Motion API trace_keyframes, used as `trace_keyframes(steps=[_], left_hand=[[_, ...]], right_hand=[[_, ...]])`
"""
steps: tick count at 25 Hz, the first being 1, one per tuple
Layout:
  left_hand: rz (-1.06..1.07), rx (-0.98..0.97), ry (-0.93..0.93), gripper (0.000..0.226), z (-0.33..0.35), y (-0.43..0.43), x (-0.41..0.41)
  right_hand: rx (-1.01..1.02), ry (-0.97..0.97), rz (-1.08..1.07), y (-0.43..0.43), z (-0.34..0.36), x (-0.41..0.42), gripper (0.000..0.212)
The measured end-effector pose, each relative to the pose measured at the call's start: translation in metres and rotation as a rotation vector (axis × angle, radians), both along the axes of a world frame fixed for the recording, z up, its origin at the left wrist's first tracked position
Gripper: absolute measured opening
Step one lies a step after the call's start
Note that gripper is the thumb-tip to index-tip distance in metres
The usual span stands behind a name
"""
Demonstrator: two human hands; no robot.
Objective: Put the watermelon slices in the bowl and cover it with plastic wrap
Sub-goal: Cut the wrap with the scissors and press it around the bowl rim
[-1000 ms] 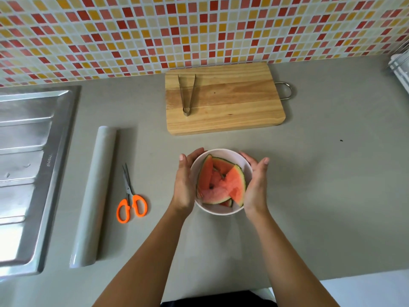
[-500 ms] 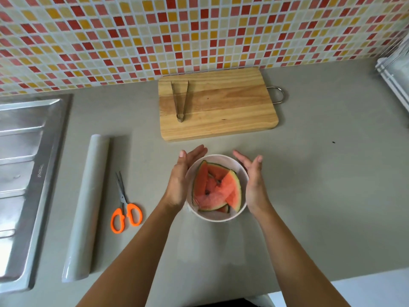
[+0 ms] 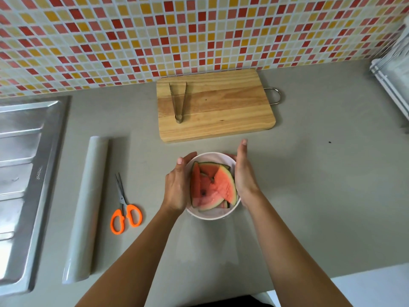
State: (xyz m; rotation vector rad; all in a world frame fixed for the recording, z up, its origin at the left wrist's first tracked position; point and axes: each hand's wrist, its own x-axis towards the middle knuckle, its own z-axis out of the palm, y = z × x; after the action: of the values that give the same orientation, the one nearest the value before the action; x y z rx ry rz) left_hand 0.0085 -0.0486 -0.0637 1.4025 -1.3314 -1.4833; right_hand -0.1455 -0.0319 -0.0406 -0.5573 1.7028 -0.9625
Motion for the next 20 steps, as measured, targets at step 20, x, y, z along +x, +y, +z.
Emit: trace_keyframes(steps=[20], left_hand=[[-0.008,0.017,-0.143,0.057,0.018,0.003,-0.007]], right_hand=[[0.208,0.44,-0.119,0.006,-0.004,-0.008,0.096]])
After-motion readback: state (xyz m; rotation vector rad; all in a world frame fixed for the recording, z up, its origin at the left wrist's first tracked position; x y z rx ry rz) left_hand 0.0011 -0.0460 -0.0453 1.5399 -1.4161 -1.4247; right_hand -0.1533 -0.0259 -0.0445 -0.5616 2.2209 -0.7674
